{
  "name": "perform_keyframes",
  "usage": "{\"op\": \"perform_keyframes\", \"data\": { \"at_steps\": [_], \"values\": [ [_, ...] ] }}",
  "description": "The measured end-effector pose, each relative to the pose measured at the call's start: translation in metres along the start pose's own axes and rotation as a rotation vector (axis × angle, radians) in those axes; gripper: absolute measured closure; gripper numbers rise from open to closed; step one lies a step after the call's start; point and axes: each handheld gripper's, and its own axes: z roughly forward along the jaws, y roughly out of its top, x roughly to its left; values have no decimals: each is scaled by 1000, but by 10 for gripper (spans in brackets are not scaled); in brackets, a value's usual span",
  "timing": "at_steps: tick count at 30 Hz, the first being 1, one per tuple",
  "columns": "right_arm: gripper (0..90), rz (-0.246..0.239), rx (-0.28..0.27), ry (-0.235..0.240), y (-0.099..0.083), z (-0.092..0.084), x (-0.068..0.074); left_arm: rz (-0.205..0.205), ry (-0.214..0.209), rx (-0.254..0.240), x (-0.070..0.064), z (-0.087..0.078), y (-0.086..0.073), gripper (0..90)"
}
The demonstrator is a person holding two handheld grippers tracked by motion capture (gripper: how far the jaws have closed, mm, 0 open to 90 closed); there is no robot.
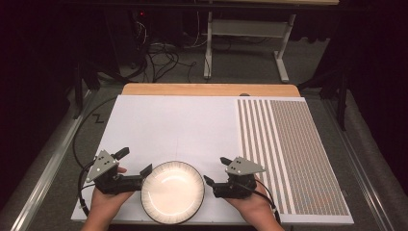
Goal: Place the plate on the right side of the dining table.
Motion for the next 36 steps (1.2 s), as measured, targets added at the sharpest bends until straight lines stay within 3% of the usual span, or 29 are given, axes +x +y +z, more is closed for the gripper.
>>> {"op": "perform_keyframes", "data": {
  "at_steps": [17, 21, 33, 36],
  "values": [
    [531, -22, 48, 59, -11, -8, 11, 7, -10, -7, -2, -1, 1, 2],
    [548, -23, 62, 73, -10, -6, 11, 11, -11, -8, -2, -1, 1, 2],
    [764, -60, 86, 140, -8, -6, 16, 15, -9, -13, -2, -3, 2, 2],
    [866, -73, 103, 161, -8, -4, 19, 14, -11, -14, -3, -3, 2, 2]
  ]
}}
